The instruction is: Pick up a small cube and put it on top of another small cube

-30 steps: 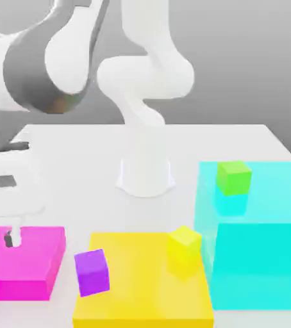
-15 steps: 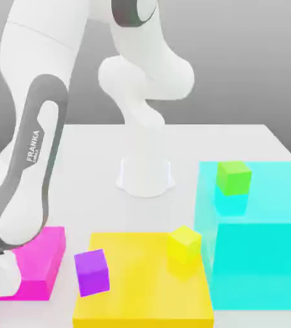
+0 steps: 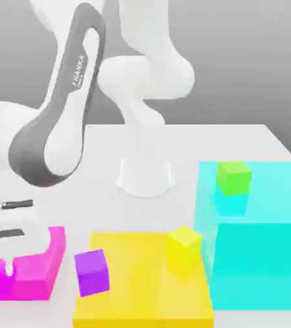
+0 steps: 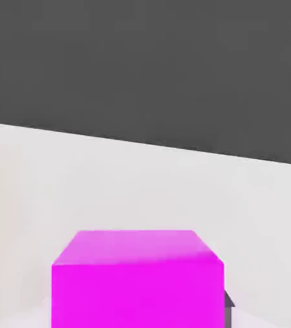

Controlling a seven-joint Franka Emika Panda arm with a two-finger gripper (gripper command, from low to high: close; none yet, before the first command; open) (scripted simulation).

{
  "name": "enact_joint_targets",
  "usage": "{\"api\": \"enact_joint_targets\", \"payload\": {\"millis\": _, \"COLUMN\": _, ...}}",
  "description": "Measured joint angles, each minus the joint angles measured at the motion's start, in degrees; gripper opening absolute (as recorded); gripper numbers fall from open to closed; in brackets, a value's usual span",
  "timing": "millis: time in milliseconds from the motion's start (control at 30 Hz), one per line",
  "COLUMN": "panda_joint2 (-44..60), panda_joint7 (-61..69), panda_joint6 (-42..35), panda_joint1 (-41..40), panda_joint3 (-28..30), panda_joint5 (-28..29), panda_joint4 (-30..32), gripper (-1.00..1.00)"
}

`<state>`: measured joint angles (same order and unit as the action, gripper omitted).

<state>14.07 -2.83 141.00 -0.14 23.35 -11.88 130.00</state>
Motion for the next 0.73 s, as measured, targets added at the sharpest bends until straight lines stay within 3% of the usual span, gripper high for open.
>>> {"api": "enact_joint_targets", "payload": {"millis": 267, "panda_joint2": -15.9, "panda_joint7": -13.1, "panda_joint6": -3.8, "panda_joint1": 7.7, "panda_joint3": -3.5, "panda_joint5": 11.7, "panda_joint4": 9.4, "gripper": -1.00}}
{"api": "enact_joint_targets", "payload": {"millis": 433, "panda_joint2": -11.2, "panda_joint7": -12.5, "panda_joint6": 4.3, "panda_joint1": 8.2, "panda_joint3": -4.1, "panda_joint5": 9.8, "panda_joint4": 12.7, "gripper": -1.00}}
{"api": "enact_joint_targets", "payload": {"millis": 467, "panda_joint2": -10.3, "panda_joint7": -12.2, "panda_joint6": 5.4, "panda_joint1": 8.1, "panda_joint3": -4.2, "panda_joint5": 9.3, "panda_joint4": 12.9, "gripper": 1.00}}
{"api": "enact_joint_targets", "payload": {"millis": 733, "panda_joint2": -12.0, "panda_joint7": -13.0, "panda_joint6": 3.5, "panda_joint1": 8.1, "panda_joint3": -4.1, "panda_joint5": 10.4, "panda_joint4": 12.6, "gripper": 1.00}}
